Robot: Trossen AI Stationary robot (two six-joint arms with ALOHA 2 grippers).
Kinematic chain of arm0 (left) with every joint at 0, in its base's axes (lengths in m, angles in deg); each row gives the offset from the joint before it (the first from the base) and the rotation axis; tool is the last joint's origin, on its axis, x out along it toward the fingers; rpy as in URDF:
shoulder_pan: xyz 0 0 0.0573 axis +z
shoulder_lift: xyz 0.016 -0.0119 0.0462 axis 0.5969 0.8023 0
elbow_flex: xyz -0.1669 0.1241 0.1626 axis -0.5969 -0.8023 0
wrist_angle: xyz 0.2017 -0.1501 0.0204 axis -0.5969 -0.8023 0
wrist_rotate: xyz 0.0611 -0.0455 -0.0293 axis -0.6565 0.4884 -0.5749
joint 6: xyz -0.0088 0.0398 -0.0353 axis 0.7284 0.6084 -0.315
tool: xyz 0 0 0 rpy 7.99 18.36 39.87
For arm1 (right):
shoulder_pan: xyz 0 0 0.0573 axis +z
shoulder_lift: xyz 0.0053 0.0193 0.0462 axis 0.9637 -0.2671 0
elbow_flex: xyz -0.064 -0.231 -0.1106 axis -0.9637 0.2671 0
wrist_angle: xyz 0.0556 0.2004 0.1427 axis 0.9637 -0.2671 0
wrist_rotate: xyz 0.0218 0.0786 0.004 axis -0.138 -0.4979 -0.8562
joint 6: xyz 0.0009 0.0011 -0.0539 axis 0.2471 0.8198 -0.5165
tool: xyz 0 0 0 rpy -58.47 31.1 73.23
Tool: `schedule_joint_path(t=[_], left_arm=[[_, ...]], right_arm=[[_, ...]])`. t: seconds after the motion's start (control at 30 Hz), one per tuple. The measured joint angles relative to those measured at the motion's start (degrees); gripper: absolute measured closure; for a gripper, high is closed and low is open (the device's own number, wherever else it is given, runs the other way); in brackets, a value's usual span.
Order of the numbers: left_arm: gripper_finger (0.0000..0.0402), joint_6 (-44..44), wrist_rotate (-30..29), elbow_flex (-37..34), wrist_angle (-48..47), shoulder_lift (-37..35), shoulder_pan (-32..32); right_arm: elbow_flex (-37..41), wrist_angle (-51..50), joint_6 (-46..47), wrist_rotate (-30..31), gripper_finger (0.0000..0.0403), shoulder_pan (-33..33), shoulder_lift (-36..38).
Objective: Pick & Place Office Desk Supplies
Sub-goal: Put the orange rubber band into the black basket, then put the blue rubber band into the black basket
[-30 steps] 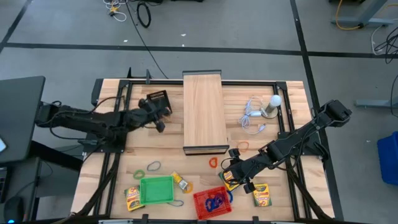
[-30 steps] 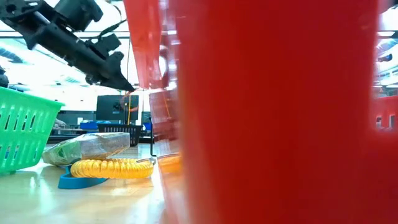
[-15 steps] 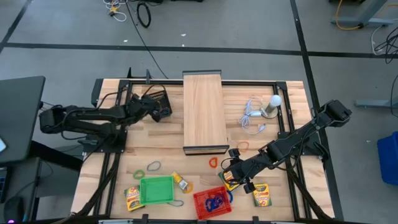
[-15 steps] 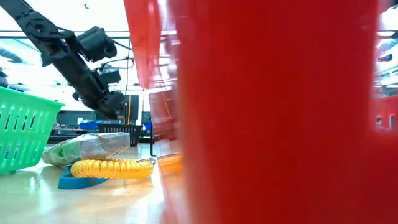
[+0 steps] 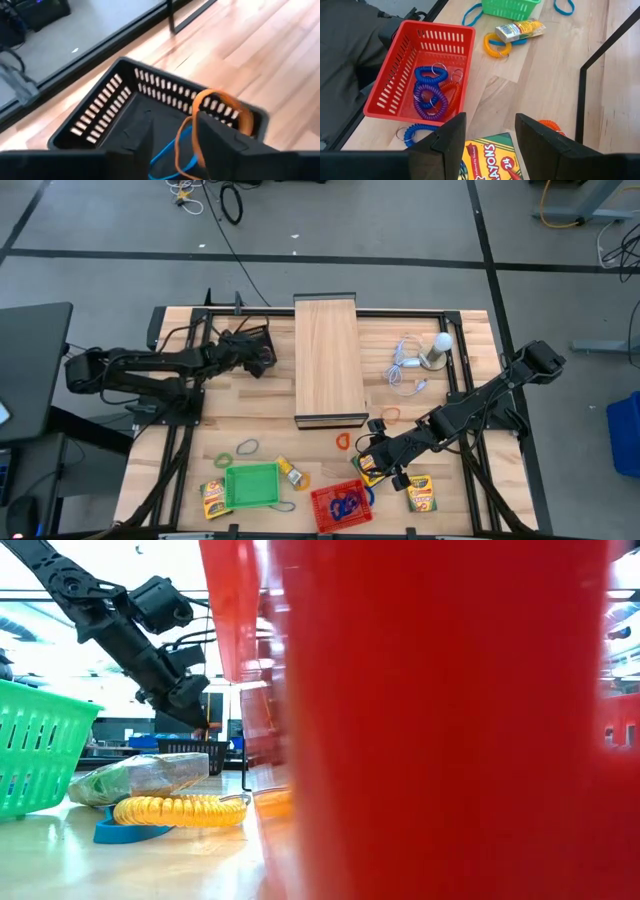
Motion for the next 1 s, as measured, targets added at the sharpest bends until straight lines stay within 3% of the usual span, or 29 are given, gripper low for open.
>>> schedule_joint_path(t=[0.17, 0.47, 0.63, 0.83, 1.0], left_arm=[[0.0198, -0.89, -2.23, 2.83, -5.94, -0.29, 0.44], [0.0197, -5.27, -0.44, 6.12, -19.8, -0.29, 2.38], [0.0197, -4.22, 5.68, 7.58, -20.7, -0.29, 2.38], [0.0198, -2.83, 19.02, 9.98, -21.73, -0.29, 1.79], [0.0198, -2.96, 23.21, 11.1, -26.74, -0.26, -2.4]], right_arm=[[0.0, -0.02, -0.08, 0.0, 0.0225, 0.02, 0.0], [0.0, -0.02, -0.1, 0.0, 0.0225, 0.02, 0.0], [0.0, -0.02, -0.1, -0.02, 0.0225, 0.02, 0.0], [0.0, -0.02, -0.1, -0.02, 0.0225, 0.01, 0.0], [0.0, -0.05, -0.13, -0.02, 0.0225, 0.01, 0.0]])
